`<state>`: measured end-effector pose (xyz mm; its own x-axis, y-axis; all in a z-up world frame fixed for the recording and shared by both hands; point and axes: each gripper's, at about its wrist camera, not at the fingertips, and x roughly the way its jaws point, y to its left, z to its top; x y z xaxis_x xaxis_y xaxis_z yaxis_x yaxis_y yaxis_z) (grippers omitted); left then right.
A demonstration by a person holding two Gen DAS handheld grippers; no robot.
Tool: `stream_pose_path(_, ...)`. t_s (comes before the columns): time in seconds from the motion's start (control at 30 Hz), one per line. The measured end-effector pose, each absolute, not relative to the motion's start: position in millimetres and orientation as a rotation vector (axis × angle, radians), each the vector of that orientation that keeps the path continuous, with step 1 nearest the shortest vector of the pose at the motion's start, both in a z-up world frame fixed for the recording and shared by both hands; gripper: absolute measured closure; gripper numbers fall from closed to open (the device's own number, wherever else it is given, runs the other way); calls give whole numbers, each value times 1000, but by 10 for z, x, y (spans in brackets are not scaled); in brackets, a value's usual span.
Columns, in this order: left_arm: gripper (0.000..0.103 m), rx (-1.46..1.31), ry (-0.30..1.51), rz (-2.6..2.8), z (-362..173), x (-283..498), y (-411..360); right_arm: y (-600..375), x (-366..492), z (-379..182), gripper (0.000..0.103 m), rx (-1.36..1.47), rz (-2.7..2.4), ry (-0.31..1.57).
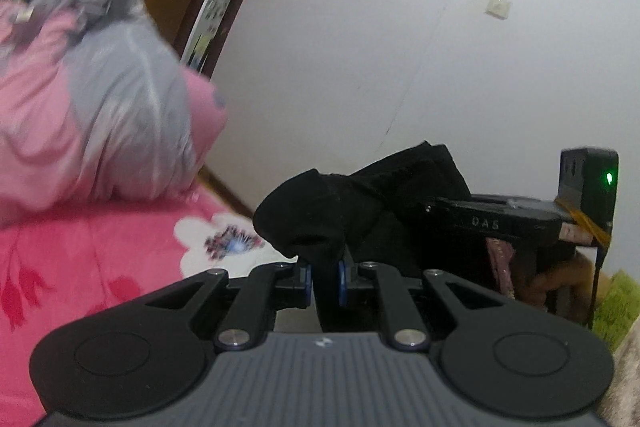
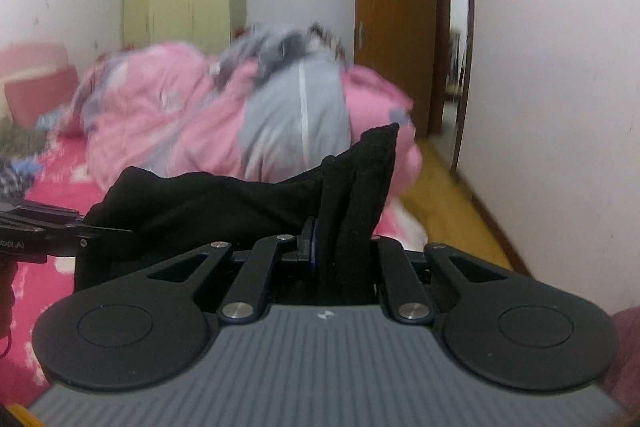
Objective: Fold clothes
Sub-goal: 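Lift the folded black shirt off the bed with both grippers, then lower the shirt onto the folded clothes stack and open both grippers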
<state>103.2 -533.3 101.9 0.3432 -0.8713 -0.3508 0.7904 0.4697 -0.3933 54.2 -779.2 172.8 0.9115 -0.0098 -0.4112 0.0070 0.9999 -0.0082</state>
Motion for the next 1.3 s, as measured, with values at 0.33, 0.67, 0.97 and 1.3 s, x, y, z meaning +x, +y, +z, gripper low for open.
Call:
stream_pose_path(0.33, 72, -311, 690, -1140, 503, 1549, -5286, -7975, 1006, 1163, 78, 109, -47, 632)
stream_pose_path(0.67, 65, -507, 748, -982, 363, 2109, -5081, -8485, 729, 1139, 47, 427, -253, 449)
stream_pose_path(0.97, 65, -184, 498, -1215, 778, 1451, -5313, -8267, 391, 1336, 94, 355, -83, 450)
stream_pose_path(1.3, 64, -63, 552, -1133, 685, 1351, -5542, -8543, 301, 1249, 92, 503, -461, 405)
